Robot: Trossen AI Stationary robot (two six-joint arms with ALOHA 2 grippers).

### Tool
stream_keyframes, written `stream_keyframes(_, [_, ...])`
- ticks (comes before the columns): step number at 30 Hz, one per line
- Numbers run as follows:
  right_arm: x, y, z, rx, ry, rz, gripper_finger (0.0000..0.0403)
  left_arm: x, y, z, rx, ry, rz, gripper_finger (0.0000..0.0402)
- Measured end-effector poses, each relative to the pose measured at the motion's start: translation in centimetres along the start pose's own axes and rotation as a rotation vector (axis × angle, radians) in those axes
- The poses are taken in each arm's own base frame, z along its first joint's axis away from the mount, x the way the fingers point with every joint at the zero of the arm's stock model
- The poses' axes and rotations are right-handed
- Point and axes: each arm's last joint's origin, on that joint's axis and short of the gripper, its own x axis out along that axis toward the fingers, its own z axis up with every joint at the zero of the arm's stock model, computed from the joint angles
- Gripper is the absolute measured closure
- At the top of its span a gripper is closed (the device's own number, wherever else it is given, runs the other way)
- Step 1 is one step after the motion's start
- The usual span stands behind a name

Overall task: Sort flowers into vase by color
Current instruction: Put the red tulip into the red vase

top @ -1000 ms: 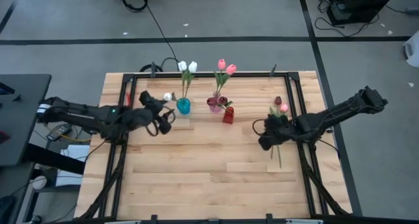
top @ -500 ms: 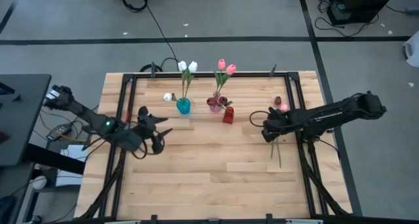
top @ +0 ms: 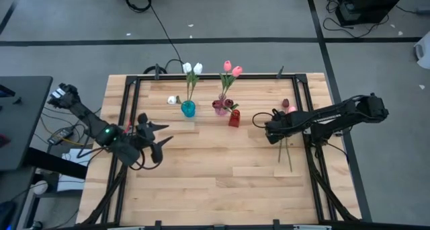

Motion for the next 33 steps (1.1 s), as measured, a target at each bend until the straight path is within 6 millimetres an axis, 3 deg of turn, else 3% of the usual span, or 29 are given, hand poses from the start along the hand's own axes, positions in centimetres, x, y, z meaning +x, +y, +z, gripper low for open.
stream_keyframes(8, [0.1, -0.2, 0.5, 0.001, -0.010, -0.011, 0.0283, -0.3, -0.3, -0.1, -0.017, 0.007, -0.043, 0.0179])
stream_keyframes(16, [0.7, -0.2, 1.2, -0.037, 0.005, 0.054, 0.0391, -0.3, -0.4, 0.0, -0.032, 0.015, -0.078, 0.0179])
stream_keyframes(22, [0.5, -0.4, 1.3, -0.083, 0.002, 0.091, 0.0396, -0.3, -0.5, 0.1, 0.030, 0.013, -0.101, 0.0179])
stream_keyframes(27, [-3.3, 0.6, 2.7, -0.150, -0.164, 0.289, 0.0397, -0.3, -0.7, 0.1, 0.115, 0.028, -0.153, 0.0179])
stream_keyframes(33, [-8.4, -0.1, 4.1, -0.171, -0.408, 0.437, 0.0398, -0.3, -0.7, 0.2, 0.178, 0.013, -0.158, 0.0179])
